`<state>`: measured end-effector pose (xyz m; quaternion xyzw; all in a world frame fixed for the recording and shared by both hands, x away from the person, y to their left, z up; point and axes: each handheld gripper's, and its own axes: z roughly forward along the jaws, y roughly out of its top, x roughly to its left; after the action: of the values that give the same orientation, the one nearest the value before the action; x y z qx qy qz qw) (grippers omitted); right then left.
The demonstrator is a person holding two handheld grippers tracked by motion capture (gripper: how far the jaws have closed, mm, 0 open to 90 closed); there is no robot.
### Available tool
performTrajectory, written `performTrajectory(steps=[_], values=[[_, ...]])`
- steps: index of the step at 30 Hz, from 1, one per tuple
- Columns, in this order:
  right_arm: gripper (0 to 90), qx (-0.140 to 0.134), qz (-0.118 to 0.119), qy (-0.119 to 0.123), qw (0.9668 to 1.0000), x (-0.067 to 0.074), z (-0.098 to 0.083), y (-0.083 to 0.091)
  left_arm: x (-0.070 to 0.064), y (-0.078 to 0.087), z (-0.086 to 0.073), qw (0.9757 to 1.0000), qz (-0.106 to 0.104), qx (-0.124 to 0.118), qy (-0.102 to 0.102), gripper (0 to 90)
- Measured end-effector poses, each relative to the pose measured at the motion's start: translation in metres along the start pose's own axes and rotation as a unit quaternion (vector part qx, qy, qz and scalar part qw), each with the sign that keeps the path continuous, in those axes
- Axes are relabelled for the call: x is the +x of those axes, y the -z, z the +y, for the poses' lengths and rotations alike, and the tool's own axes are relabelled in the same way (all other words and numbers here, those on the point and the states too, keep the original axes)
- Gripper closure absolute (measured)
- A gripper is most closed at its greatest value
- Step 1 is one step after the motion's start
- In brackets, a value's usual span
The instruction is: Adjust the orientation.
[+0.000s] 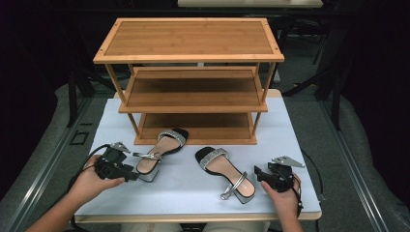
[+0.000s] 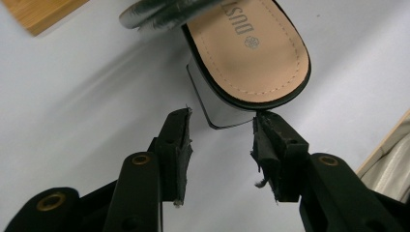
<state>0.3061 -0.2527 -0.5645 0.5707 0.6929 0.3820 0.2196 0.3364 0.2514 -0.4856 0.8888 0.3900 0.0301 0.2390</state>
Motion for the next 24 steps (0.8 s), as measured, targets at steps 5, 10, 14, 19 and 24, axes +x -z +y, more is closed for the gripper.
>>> performTrajectory(steps=[5,10,14,19,24], values=[[39.6,0.001,0.002,-0.002,1.0,-0.001,0.0,0.0,-0.008,-0.008,0.009,0.9998,-0.02,-0.002,-0.007,56.0],[39.6,0.0,0.003,-0.002,1.0,-0.001,0.0,0.0,-0.018,-0.017,0.023,0.999,-0.043,-0.01,-0.008,55.2],[39.6,0.0,0.003,-0.002,1.0,-0.001,0.0,0.0,-0.027,-0.024,0.035,0.9987,-0.045,-0.025,-0.003,54.8],[39.6,0.001,0.006,-0.003,1.0,-0.001,0.0,0.001,-0.029,-0.032,0.051,0.9979,-0.049,-0.043,0.006,55.1],[39.6,0.0,0.006,-0.004,1.0,-0.001,0.0,0.001,-0.024,-0.04,0.06,0.9995,-0.009,-0.031,0.002,57.0]])
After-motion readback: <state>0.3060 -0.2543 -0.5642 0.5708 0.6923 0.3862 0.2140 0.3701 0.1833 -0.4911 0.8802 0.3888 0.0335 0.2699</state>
